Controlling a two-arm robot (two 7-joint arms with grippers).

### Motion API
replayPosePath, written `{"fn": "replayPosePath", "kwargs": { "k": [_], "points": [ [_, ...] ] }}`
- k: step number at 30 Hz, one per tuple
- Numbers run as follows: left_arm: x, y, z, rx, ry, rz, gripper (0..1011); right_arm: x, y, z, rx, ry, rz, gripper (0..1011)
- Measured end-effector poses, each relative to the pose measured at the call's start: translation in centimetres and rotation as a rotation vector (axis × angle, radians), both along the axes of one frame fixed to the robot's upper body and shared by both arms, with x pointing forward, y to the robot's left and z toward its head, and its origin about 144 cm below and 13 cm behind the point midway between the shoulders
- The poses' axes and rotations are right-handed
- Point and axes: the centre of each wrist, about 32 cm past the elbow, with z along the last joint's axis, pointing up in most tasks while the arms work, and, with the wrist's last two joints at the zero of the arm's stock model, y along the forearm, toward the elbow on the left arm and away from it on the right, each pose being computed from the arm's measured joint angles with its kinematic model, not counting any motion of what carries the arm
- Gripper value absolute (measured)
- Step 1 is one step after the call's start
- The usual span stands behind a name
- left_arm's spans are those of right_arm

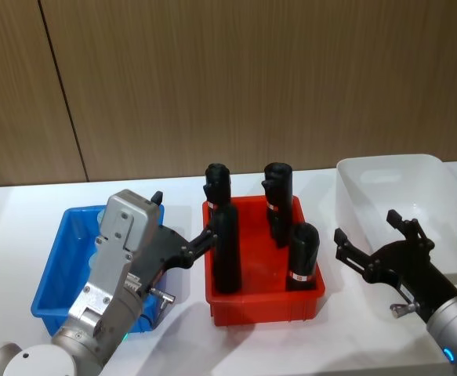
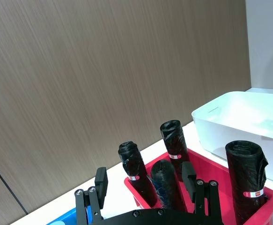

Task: Pick the cotton swabs from the blue box and place them into the white box.

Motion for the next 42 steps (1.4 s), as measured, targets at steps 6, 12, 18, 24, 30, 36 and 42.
{"fn": "replayPosePath", "kwargs": {
  "k": [6, 12, 18, 24, 30, 36, 42],
  "points": [
    [0.0, 0.0, 0.0, 0.0, 0.0, 0.0, 1004, 0.0, 0.0, 0.0, 0.0, 0.0, 0.0, 1002],
    [0.0, 0.0, 0.0, 0.0, 0.0, 0.0, 1004, 0.0, 0.0, 0.0, 0.0, 0.0, 0.0, 1002],
    [0.0, 0.0, 0.0, 0.0, 0.0, 0.0, 1004, 0.0, 0.0, 0.0, 0.0, 0.0, 0.0, 1002],
    [0.0, 0.0, 0.0, 0.0, 0.0, 0.0, 1004, 0.0, 0.0, 0.0, 0.0, 0.0, 0.0, 1002],
    [0.1, 0.1, 0.0, 0.001, 0.003, 0.002, 1004, 0.0, 0.0, 0.0, 0.0, 0.0, 0.0, 1002],
    [0.6, 0.7, -0.2, 0.004, 0.021, 0.018, 1004, 0.0, 0.0, 0.0, 0.0, 0.0, 0.0, 1002],
    [1.1, 1.7, -0.4, -0.004, 0.05, 0.05, 1004, 0.0, 0.0, 0.0, 0.0, 0.0, 0.0, 1002]
  ]
}}
